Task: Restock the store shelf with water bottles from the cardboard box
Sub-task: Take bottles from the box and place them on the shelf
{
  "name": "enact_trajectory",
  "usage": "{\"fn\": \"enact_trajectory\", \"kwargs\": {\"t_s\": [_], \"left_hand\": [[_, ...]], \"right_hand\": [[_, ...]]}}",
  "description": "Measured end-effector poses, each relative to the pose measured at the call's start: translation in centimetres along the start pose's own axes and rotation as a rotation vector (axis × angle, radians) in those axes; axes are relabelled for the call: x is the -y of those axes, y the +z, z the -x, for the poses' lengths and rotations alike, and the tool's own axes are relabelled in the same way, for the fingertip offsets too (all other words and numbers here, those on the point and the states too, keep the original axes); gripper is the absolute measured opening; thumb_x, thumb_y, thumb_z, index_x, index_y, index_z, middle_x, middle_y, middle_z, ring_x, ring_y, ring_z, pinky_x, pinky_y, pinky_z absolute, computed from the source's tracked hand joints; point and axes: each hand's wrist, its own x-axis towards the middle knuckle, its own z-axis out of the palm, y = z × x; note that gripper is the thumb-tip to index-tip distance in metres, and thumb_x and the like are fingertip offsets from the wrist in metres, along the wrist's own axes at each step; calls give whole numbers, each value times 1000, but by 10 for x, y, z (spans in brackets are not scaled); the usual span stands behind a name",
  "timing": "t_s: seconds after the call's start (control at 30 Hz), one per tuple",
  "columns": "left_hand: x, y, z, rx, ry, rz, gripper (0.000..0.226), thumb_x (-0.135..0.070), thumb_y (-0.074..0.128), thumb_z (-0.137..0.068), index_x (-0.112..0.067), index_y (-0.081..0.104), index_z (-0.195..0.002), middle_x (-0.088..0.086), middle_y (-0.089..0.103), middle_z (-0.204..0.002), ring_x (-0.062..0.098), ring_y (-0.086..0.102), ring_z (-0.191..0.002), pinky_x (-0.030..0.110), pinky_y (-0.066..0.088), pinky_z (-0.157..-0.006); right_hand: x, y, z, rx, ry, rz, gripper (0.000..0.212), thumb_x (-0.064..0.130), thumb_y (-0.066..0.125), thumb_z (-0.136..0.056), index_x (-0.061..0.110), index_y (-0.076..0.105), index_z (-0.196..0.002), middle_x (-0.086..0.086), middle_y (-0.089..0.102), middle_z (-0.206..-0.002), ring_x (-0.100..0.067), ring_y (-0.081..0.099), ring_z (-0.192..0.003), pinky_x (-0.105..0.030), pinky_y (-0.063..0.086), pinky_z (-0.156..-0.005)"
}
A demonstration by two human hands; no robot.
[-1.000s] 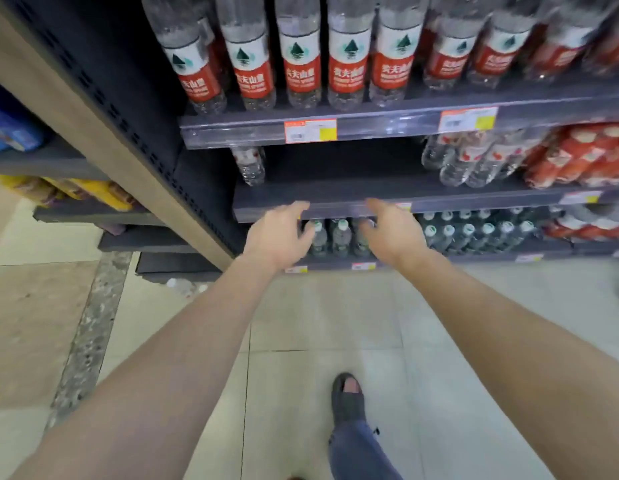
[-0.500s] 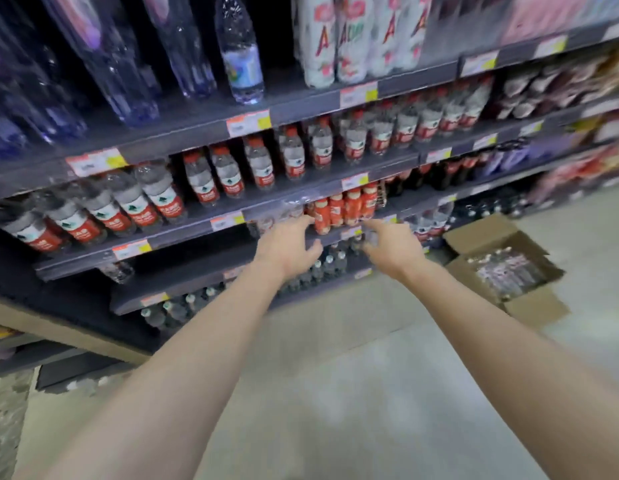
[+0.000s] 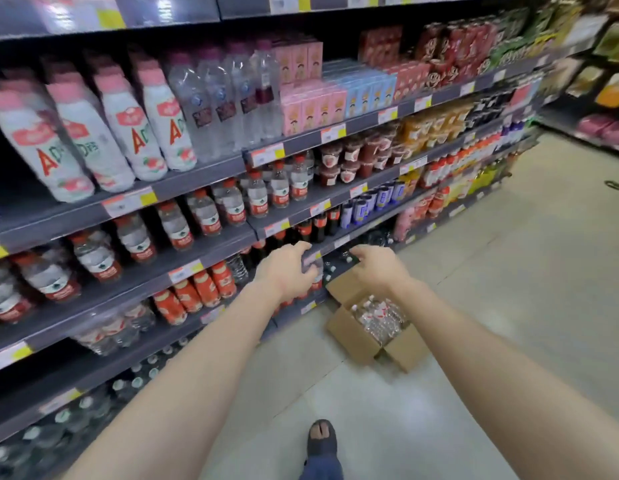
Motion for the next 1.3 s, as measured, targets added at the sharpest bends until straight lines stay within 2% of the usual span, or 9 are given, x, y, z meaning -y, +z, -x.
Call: {"fn": "enact_trajectory", "kwargs": {"t_s": [0.27,0.43,0.53,0.77,0.9,1.0,1.1,1.2,1.3], "left_hand": [[-66,77,-197,120,-32,20,54,-41,52,-101,-27,47,-153,8,64,-137,33,63,-124,44,56,-94],[-108,123,-292,157,-78,48,57,-43,54,-96,-26,50,-151,11,71,-123,34,66,-118,45,57,-93],[-127,166,-347,204,-126,45,70,-50,48,-88,-23,48,-153,14,69,-130,37,65,-122,47,56,-98],[-159,261,-449,189,-395,86,54,-37,55,-101,-21,46,-151,15,67,-126,37,66,-117,45,56,-94],[-162,322,-480,262,-547,117,49,-38,52,-105,-12,50,-146,18,68,-125,38,67,-112,40,55,-88],[-154,368,-495,281,-629,153,49,-37,49,-107,-20,45,-152,11,72,-115,32,68,-107,37,53,-87],[-131,421,-505,297,-700,148,50,-41,53,-105,-26,46,-152,9,69,-126,33,66,-116,40,55,-93],[-95,488,-515,301,-770,171,49,-45,53,-105,-29,47,-151,10,68,-130,34,67,-116,38,54,-91],[-55,562,-521,246,-846,246,52,-46,54,-105,-27,47,-153,12,67,-136,32,69,-112,32,53,-86]], "right_hand": [[-150,-51,-151,99,150,30,60,14,56,-89,20,53,-148,-9,63,-141,-29,61,-126,-37,51,-103],[-233,-63,-229,129,201,-13,44,17,61,-95,15,62,-139,-8,69,-133,-28,63,-125,-32,47,-102],[-285,-59,-284,197,184,-9,38,21,60,-95,19,66,-132,-7,72,-126,-28,66,-119,-33,49,-99],[-383,-37,-439,446,38,94,58,22,60,-90,22,54,-148,-9,65,-139,-29,62,-125,-38,50,-107],[-425,-7,-490,546,-29,145,51,29,63,-91,26,57,-142,-7,72,-125,-29,69,-105,-34,56,-90],[-451,27,-514,554,-65,134,40,29,64,-95,22,62,-134,-6,74,-110,-23,65,-85,-28,51,-72],[-480,84,-534,623,-63,171,26,32,59,-99,21,67,-121,-1,70,-87,-18,65,-72,-24,48,-58],[-510,157,-552,686,-17,160,39,39,63,-98,21,66,-132,-10,72,-118,-28,69,-100,-32,57,-83],[-537,233,-567,727,-9,82,47,39,64,-98,17,60,-140,-15,61,-139,-34,58,-126,-39,46,-104]]}}
